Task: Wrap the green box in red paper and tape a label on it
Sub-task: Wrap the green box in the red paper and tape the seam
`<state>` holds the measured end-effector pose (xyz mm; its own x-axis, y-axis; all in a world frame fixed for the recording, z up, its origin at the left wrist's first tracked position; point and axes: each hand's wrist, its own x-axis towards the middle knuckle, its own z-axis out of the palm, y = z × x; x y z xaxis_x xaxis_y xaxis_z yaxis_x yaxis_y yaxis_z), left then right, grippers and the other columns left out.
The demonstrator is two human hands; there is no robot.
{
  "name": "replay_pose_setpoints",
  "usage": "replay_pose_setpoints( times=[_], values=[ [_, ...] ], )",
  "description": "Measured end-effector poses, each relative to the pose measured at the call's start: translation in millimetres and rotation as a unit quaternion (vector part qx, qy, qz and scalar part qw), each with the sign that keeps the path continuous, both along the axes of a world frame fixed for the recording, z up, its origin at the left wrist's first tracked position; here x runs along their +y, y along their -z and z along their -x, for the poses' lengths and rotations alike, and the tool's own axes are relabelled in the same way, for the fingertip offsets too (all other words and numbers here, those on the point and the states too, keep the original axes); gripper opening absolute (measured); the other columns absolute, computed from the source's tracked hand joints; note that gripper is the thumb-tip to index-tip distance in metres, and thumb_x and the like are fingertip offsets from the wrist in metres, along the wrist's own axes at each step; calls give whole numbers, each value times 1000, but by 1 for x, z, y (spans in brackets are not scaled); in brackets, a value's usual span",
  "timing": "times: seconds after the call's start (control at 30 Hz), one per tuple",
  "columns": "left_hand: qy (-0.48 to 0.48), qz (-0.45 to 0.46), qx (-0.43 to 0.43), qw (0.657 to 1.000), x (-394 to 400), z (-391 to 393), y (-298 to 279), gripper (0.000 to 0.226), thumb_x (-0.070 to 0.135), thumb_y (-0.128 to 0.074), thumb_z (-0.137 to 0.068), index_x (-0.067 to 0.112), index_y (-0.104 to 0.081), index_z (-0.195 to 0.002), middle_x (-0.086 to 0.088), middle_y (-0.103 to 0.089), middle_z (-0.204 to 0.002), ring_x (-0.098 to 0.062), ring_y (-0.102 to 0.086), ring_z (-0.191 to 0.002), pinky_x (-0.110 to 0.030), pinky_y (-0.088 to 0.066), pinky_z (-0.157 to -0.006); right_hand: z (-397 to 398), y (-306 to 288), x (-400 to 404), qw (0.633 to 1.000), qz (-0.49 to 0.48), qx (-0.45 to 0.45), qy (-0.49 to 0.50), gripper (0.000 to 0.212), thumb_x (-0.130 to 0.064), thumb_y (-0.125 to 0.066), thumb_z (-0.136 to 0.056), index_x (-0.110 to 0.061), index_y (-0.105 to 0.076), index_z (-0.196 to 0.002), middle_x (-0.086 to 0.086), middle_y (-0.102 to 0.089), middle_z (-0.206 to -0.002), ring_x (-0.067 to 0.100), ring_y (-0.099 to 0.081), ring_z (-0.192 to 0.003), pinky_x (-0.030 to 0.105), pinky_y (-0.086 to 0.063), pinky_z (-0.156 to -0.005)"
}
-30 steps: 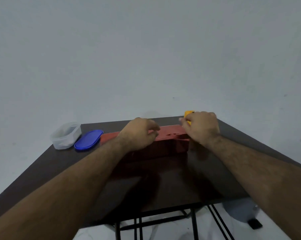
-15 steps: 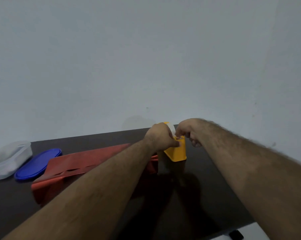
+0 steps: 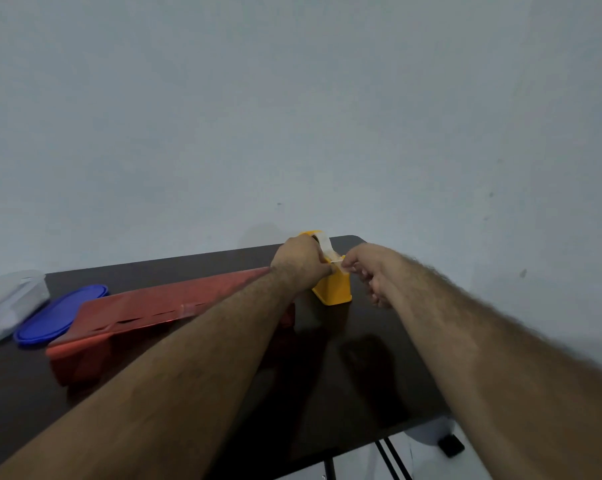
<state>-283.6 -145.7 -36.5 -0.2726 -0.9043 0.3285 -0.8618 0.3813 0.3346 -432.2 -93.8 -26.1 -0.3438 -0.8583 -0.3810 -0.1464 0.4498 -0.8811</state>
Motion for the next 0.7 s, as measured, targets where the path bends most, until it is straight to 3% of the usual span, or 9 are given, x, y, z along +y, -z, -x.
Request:
replay_pose_setpoints(
  times=[0.07,0.13,0.23,0.3,0.37,0.43,0.47,0.6,0.7],
  values=[
    [1,0,-4,1000,4,1,-1,33,44,-80,-88,15,-81,-102,-2,-77,-100,-19,-71,-95,-38,-61,-84,-1,16,3,999,28,-30,35,25,-12,-70,-77,-16,-51,-62,-2,-35,-61,15,-29,-51,28,-26,-51],
    [6,-5,-13,1000,6,0,-4,27,37,-81,-89,14,-83,-103,-2,-78,-102,-18,-71,-97,-35,-60,-84,-3,31,-2,993,71,-47,83,17,-8,-79,-69,-9,-65,-79,3,-51,-73,19,-46,-60,28,-34,-53],
    [4,-10,-42,999,10,-1,-7,19,20,-79,-90,14,-82,-107,-3,-78,-108,-19,-71,-103,-35,-61,-89,-4,47,-9,988,92,-49,115,46,-9,-90,-70,-2,-70,-110,9,-68,-103,26,-64,-91,37,-50,-74],
    [-4,-10,-38,999,12,-2,-6,19,11,-73,-90,14,-82,-106,-3,-78,-108,-19,-70,-102,-35,-61,-89,-4,45,-16,992,79,-27,95,45,-9,-90,-76,-3,-70,-115,10,-69,-105,24,-64,-86,38,-52,-74],
    [-9,-5,-13,1000,14,-5,-6,22,6,-68,-89,14,-82,-103,-3,-78,-106,-19,-71,-101,-35,-62,-87,-6,34,-21,995,65,-2,77,37,-9,-86,-82,-3,-70,-115,9,-65,-94,20,-57,-70,34,-48,-62],
    [-15,-6,9,1000,19,-9,-7,22,5,-66,-88,14,-83,-99,-4,-78,-101,-20,-71,-98,-34,-62,-83,-5,35,-27,995,56,45,68,37,-14,-81,-88,-3,-70,-122,9,-69,-101,21,-63,-79,34,-53,-67],
    [-15,-9,20,1000,19,-11,-6,22,6,-65,-87,14,-83,-96,-4,-78,-99,-20,-72,-96,-34,-62,-81,-5,41,-28,995,49,52,71,35,-17,-79,-91,-5,-70,-123,9,-71,-102,21,-66,-84,33,-55,-71],
    [2,-11,53,999,17,-15,-8,21,6,-63,-87,19,-79,-83,0,-78,-97,-18,-71,-93,-30,-59,-75,-10,54,-16,990,37,127,52,30,-12,-84,-80,0,-70,-104,12,-69,-89,23,-68,-74,30,-57,-59],
    [7,-20,121,992,15,-23,-12,23,8,-64,-86,24,-76,-76,4,-78,-92,-13,-70,-88,-27,-56,-75,-18,41,-10,993,89,-47,60,25,-12,-85,-75,-10,-69,-94,4,-61,-79,19,-57,-61,28,-42,-51]
  ],
)
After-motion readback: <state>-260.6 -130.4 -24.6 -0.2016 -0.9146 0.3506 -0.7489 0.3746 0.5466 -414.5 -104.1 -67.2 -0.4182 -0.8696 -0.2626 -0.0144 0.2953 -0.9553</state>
